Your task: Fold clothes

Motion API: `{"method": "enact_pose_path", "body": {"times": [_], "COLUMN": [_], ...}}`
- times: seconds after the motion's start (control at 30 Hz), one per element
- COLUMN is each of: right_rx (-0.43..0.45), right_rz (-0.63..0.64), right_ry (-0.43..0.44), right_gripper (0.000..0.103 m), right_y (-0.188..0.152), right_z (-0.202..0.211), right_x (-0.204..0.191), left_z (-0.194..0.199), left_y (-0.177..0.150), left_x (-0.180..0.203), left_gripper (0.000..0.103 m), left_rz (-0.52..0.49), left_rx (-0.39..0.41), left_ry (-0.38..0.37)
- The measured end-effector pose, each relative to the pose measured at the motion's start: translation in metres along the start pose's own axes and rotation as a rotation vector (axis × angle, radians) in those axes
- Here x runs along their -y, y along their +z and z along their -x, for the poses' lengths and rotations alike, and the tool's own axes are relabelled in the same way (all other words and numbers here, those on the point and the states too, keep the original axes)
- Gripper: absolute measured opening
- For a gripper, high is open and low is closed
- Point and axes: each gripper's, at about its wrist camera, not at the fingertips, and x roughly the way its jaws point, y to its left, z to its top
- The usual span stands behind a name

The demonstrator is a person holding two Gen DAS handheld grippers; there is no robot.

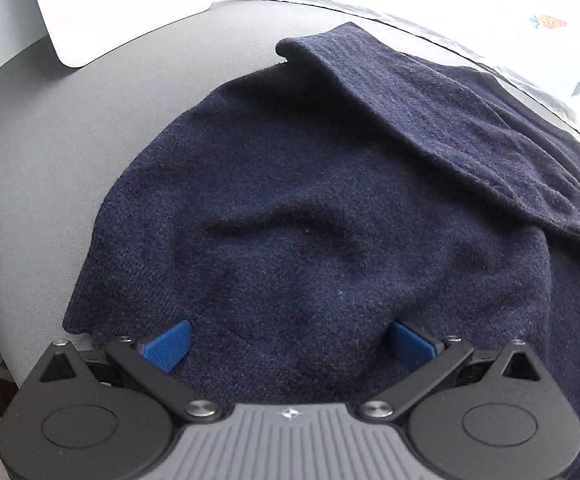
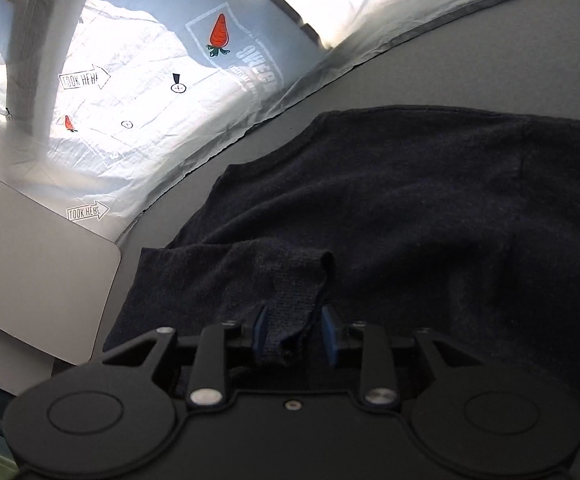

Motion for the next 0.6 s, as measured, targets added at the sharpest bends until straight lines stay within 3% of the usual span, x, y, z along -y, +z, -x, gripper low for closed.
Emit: {"method": "enact_pose_path", "body": {"times": [0.07,0.13,0.2,0.27,0.43,0.53,0.6], "right_rx": [-0.003,0.002,0.005,0.012,0.046,0.148,0.258], "right_rz": [0.020,0.046,0.072,0.086,0.174,0.213,0.164], "right_ry": [-0.023,-0.039,-0.054,-0.036,0.012,0.035,0.024], "right_gripper": [0.038,0.037,0.028,0.013,0.007,0.006,0.006], "right_y": [0.001,0.002,0.005,0.007,0.012,0.024,0.036], "right_z": [-0.010,-0.016,-0.021,-0.019,0.000,0.036,0.066], "right_x": [-0.003,-0.005,-0.007,-0.005,-0.016,-0.024,-0.016], "left_z": [0.001,0.002,0.003,0.004,0.003,0.003,0.004], "left_y": [-0.001,-0.001,-0.001,0.000,0.003,0.004,0.003], "left_x": [-0.001,-0.001,0.000,0.000,-0.002,-0.002,-0.001], "left_gripper": [0.103,0.103,0.103,0.103,0.103,0.103,0.103], "left_rz": [-0.003,0.003,0.015,0.024,0.044,0.057,0.063], "left_rx": [0.006,0.010,0.005,-0.004,-0.031,-0.043,-0.043], "left_ry": [-0.001,0.006,0.017,0.024,0.035,0.044,0.049]}}
